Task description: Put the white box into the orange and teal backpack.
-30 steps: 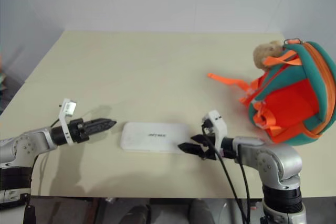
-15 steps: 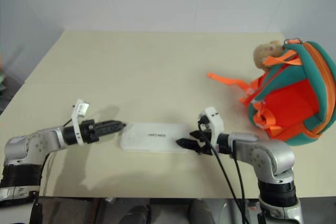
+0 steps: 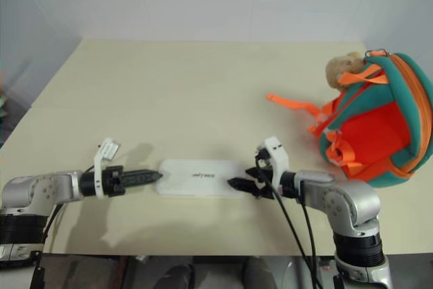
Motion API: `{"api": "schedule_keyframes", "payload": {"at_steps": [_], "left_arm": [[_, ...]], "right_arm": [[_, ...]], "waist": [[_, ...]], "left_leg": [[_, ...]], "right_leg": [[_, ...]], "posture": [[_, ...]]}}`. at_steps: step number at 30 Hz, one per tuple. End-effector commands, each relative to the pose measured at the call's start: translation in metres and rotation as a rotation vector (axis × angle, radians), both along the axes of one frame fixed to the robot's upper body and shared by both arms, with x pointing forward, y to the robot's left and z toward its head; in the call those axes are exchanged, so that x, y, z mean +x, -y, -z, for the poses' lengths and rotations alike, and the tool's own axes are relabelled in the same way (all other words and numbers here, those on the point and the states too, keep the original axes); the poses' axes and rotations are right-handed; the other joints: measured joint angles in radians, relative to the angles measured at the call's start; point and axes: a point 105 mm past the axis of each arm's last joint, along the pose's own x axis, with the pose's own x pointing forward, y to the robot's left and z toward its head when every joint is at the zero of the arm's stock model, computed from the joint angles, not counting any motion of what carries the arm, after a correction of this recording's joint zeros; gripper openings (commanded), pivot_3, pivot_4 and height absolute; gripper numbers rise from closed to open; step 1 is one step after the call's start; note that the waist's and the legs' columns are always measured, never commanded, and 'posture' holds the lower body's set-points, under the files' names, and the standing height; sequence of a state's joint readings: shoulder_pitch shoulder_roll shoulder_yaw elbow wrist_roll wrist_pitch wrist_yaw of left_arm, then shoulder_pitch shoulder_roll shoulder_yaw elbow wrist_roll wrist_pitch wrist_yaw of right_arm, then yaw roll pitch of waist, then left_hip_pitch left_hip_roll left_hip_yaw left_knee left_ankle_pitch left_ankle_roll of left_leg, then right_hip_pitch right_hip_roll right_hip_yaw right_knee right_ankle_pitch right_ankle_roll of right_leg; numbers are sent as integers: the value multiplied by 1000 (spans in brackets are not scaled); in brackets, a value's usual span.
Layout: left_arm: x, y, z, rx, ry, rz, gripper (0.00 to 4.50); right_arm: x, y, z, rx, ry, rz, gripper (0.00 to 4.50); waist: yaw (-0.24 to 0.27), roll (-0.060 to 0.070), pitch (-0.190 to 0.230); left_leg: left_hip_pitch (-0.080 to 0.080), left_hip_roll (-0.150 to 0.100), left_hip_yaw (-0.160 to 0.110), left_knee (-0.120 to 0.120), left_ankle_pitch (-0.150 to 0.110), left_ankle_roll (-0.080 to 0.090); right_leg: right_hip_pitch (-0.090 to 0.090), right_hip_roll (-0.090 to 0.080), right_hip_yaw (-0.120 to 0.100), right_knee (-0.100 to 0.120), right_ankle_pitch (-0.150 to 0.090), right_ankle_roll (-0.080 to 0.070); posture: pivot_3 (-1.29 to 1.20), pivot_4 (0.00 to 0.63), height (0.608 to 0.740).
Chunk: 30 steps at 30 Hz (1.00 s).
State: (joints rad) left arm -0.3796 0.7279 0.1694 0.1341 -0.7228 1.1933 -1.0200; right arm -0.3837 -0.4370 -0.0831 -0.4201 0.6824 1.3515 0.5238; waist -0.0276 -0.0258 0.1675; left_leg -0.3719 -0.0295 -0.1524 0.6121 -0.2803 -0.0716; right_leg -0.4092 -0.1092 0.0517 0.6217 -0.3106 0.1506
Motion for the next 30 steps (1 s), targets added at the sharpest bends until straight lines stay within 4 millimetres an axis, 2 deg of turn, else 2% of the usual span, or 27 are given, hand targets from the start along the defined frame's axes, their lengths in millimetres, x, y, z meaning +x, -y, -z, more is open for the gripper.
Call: {"api": "schedule_keyframes", "payload": {"at_steps": [1,8,21,30], "left_arm": [[-4,-5,-8,-34,-6,-15,4474],[-1,1,-10,-164,-66,-39,4474],[8,9,0,-192,-122,-8,4474],[5,21,2,-185,-136,57,4474]], "right_arm": [[1,-1,-6,-3,35,-10,4500],[2,-2,-5,-8,38,-19,4500],[1,-1,-5,-21,41,-21,4500],[2,-2,-5,-24,49,-27,4500]], "waist": [[0,0,0],[0,0,0],[1,0,0],[2,0,0]], "left_leg": [[0,0,0,0,0,0],[0,0,0,0,0,0],[0,0,0,0,0,0],[0,0,0,0,0,0]], "right_leg": [[0,0,0,0,0,0],[0,0,0,0,0,0],[0,0,0,0,0,0],[0,0,0,0,0,0]], "posture": [[0,150,740],[0,150,740],[0,150,740],[0,150,740]]}}
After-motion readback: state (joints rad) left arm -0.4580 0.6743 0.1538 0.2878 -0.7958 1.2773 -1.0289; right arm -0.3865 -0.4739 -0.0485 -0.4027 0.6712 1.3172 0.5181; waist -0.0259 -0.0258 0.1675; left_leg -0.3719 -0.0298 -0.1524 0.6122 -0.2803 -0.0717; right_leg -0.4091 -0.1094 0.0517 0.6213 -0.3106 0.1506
